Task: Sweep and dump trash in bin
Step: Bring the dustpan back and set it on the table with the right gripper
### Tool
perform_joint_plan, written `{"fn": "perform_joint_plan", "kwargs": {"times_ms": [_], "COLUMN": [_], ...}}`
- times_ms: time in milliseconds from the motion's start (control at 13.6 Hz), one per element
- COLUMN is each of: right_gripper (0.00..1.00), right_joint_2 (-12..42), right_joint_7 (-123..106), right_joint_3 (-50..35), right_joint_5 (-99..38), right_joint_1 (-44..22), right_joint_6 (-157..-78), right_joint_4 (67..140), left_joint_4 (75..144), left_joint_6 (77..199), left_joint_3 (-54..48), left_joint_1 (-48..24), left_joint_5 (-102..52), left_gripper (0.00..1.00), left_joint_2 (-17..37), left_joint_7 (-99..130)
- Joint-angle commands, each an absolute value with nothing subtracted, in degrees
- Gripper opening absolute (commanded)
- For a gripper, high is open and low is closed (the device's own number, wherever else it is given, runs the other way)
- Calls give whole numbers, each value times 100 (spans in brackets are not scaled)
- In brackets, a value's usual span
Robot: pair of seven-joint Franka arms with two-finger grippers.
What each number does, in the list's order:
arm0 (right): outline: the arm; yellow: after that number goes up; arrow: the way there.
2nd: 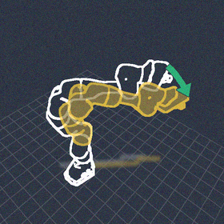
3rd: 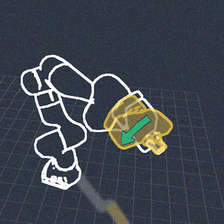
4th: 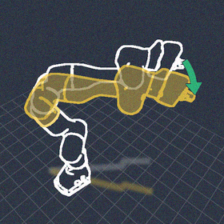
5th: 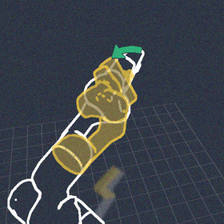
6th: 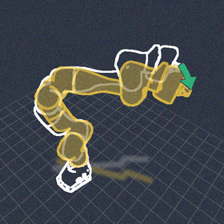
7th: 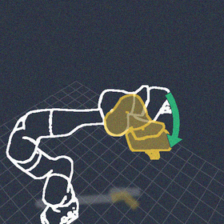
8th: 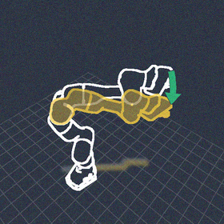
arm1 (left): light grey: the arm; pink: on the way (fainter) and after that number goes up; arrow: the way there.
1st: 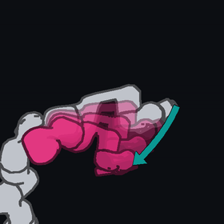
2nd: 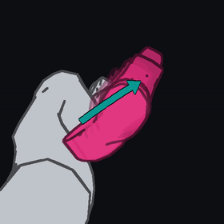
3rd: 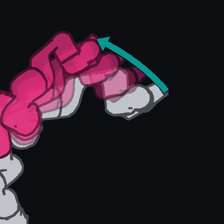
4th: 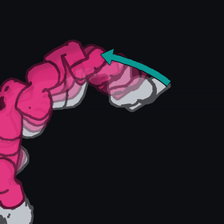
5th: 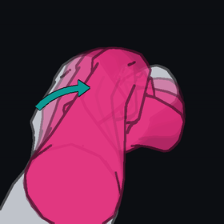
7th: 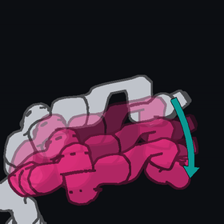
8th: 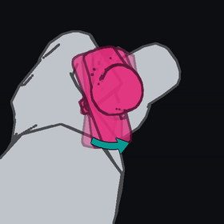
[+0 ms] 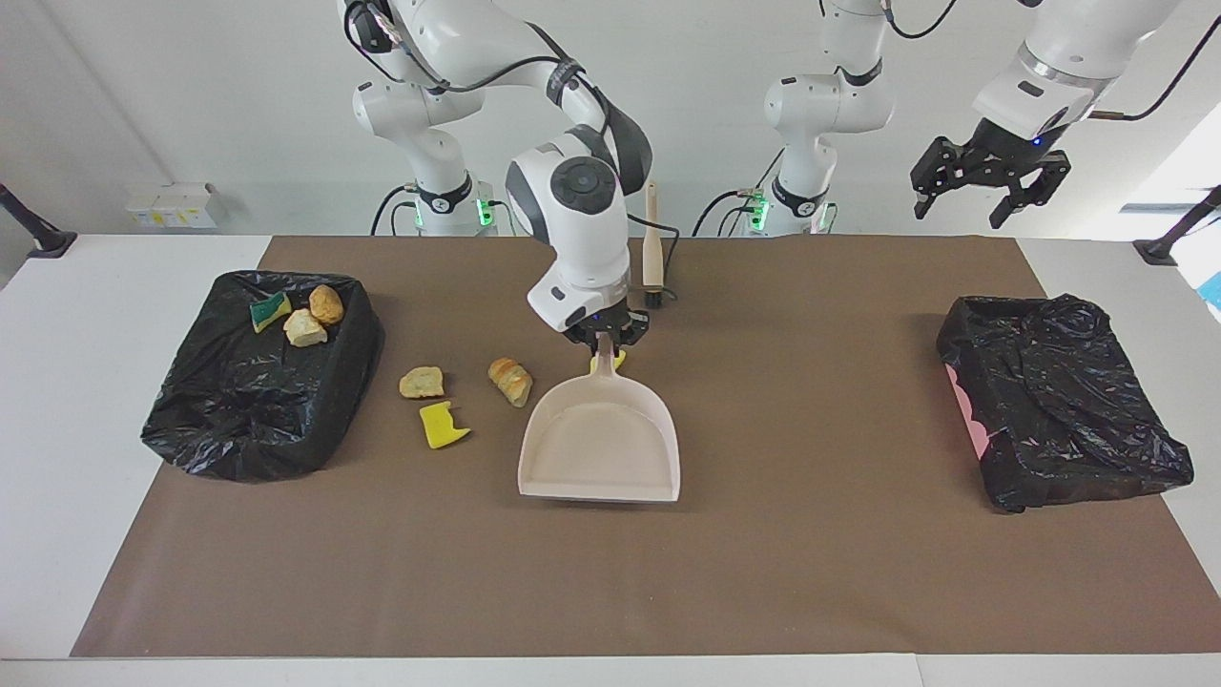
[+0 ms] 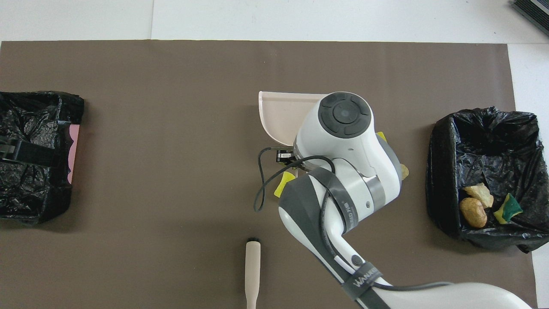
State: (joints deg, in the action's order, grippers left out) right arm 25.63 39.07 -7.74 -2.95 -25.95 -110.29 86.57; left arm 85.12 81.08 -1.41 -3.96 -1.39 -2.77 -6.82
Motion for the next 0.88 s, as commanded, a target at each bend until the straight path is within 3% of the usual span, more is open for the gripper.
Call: {"fn": "perform_joint_plan", "kwargs": {"times_ms": [0, 73, 147, 220, 587, 808], "right_gripper": [0, 0, 22, 99, 100, 100], "right_joint_2": [3400, 3480, 3480, 3454, 3069, 2305], "right_joint_7": [4271, 4358, 4368, 4316, 4307, 4885], "right_joint_3": [-730, -729, -738, -738, -756, -817], "right_joint_5": [-308, -299, -290, -247, -272, -264], "right_joint_1": [-2908, -3005, -2997, -2980, -3014, -3401], "right_joint_6": [-11082, -11301, -11381, -11373, -11207, -11241], "right_joint_4": [7814, 7822, 7857, 7857, 8155, 9172], "left_joint_4": [8490, 8490, 8490, 8490, 8490, 8508], "left_joint_6": [7998, 7998, 8007, 8007, 8007, 7937], "left_joint_3": [-185, -185, -185, -185, -185, -185], "left_joint_1": [-325, -325, -316, -316, -325, -272], "left_joint_5": [-44, -44, -44, -44, -61, -53], "left_gripper": [100, 100, 100, 100, 100, 100], "left_joint_2": [-325, -325, -325, -325, -325, -334], "left_joint_7": [-694, -694, -694, -694, -686, -659]}}
